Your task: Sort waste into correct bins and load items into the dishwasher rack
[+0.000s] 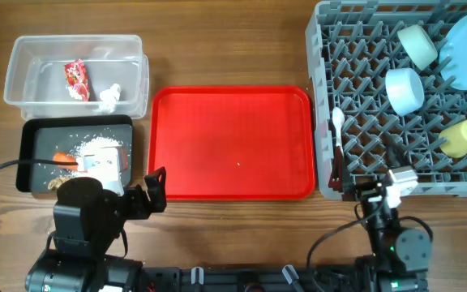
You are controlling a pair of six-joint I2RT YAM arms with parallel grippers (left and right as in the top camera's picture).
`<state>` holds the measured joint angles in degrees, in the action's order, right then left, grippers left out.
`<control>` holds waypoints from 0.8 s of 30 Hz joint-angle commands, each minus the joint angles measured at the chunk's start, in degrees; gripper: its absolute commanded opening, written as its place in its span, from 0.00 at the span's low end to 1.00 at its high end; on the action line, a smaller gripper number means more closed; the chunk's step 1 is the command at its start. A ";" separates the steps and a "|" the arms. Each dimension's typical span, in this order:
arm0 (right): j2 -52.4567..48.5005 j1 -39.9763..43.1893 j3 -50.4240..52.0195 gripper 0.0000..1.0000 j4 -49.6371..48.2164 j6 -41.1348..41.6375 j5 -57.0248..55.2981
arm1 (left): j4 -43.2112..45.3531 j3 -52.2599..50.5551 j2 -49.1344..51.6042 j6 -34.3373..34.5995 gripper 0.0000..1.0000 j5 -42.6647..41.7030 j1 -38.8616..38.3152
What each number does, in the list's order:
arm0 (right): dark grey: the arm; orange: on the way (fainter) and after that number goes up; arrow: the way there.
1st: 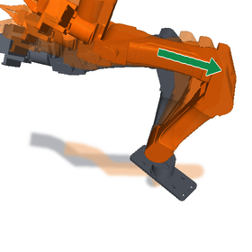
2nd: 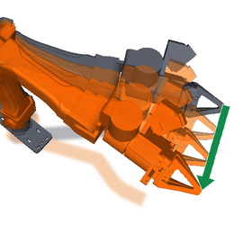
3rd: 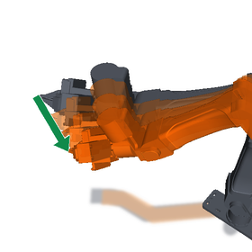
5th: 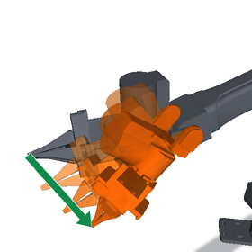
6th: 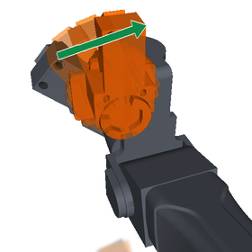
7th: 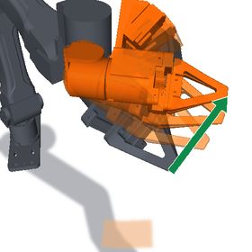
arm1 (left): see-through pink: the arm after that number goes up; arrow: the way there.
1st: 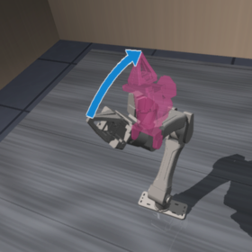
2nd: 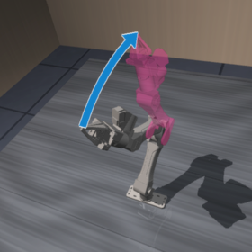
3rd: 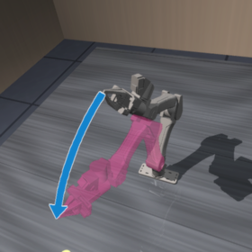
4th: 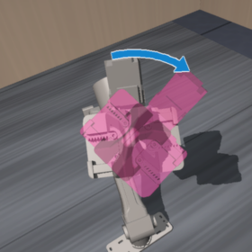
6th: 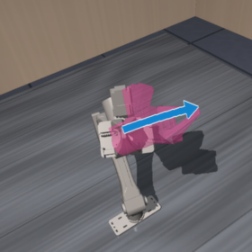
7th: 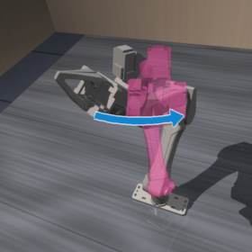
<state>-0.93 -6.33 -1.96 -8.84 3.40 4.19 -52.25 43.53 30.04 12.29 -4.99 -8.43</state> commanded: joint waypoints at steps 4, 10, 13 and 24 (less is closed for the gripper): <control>0.79 -0.02 1.66 1.00 9.44 -4.76 -0.31 | 0.13 -0.13 -0.26 0.11 1.00 0.55 -0.04; 0.74 -0.02 1.66 1.00 8.70 -4.74 -0.11 | 0.13 -0.13 -0.26 0.11 1.00 0.55 -0.04; 0.72 -0.02 1.66 1.00 8.70 -4.72 -0.11 | 0.13 -0.13 -0.26 0.11 1.00 0.55 -0.04; 0.72 -0.02 1.66 1.00 8.70 -4.72 -0.11 | 0.13 -0.13 -0.26 0.13 1.00 0.55 -0.04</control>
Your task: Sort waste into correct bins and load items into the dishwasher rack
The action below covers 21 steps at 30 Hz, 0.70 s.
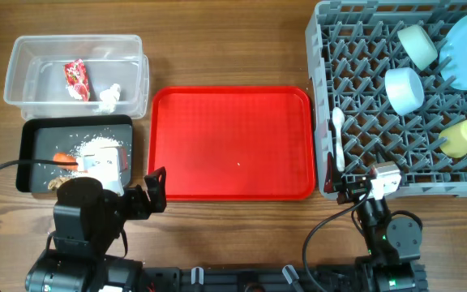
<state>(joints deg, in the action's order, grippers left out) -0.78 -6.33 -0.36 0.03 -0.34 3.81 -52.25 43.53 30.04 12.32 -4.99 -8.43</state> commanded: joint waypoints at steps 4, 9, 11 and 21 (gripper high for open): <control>0.57 -0.02 0.07 1.00 -0.17 -1.01 0.24 | 0.13 -0.13 -0.26 0.11 1.00 0.55 -0.07; 0.57 -0.02 0.07 1.00 -0.17 -1.01 0.24 | 0.11 -0.13 -0.26 0.09 1.00 0.55 -0.04; 0.57 -0.02 0.07 0.99 -0.17 -1.01 0.26 | 0.11 -0.13 -0.26 0.11 1.00 0.55 -0.04; 0.57 -0.02 0.07 1.00 -0.17 -0.98 0.24 | 0.17 -0.13 -0.35 0.09 1.00 1.07 0.00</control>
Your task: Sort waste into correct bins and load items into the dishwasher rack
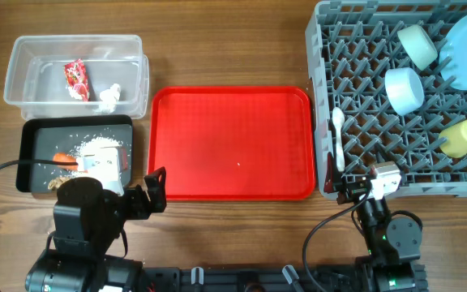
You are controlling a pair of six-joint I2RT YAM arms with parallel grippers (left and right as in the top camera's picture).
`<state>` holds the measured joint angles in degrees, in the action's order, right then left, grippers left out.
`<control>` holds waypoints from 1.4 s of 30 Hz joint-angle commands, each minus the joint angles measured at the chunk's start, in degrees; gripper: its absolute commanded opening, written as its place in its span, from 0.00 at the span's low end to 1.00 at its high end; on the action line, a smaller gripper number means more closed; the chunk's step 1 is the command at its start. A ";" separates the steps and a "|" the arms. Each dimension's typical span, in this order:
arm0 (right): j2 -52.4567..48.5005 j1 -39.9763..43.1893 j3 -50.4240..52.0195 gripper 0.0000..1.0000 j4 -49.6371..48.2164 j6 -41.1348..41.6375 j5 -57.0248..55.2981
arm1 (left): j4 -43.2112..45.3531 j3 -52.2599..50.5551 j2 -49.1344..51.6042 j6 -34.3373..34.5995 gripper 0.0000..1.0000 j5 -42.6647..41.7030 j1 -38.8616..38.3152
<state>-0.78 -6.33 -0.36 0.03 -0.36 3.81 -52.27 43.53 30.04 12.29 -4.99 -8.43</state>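
Observation:
The red tray (232, 143) lies bare in the middle of the table. At the far left, a clear bin (23, 49) holds a red wrapper (75, 79) and a crumpled tissue (109, 96). Just in front of it, a black bin (35, 134) holds rice and a carrot piece (63, 158). The grey dishwasher rack (355, 49) carries a pale green cup (417, 45), a blue plate, a light blue cup (404, 89), a yellow cup (463, 137) and a white spoon (338, 122). My left gripper (156, 188) rests by the tray's front left corner, fingers together and empty. My right gripper (345, 185) sits at the rack's front left corner; its jaws are too dark to read.
Both arm bases stand along the front table edge, with cables trailing from them. The rack fills the right side up to the tray's right rim. Bare wooden table lies behind the tray and in front of it.
My right gripper was first at the rack's front edge, a little farther right and over the rack's rim. By the following moment it had drawn back leftward to the rack's front left corner, where it still is. The left arm and all objects kept their places.

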 commanded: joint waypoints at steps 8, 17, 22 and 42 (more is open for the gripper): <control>0.57 -0.02 0.07 1.00 -0.17 -0.98 0.26 | 1.88 -3.80 -6.14 0.11 1.00 1.88 2.32; 0.50 -0.02 0.07 1.00 -0.17 -0.98 0.26 | 17.92 -22.36 -21.27 0.11 1.00 1.84 7.65; 0.50 -0.02 0.07 1.00 -0.17 -1.01 0.24 | 32.79 -32.15 -27.23 -0.04 1.00 2.12 7.76; 0.50 -0.02 0.07 1.00 -0.17 -1.01 0.26 | 48.19 -43.21 -29.88 -8.24 1.00 0.13 7.91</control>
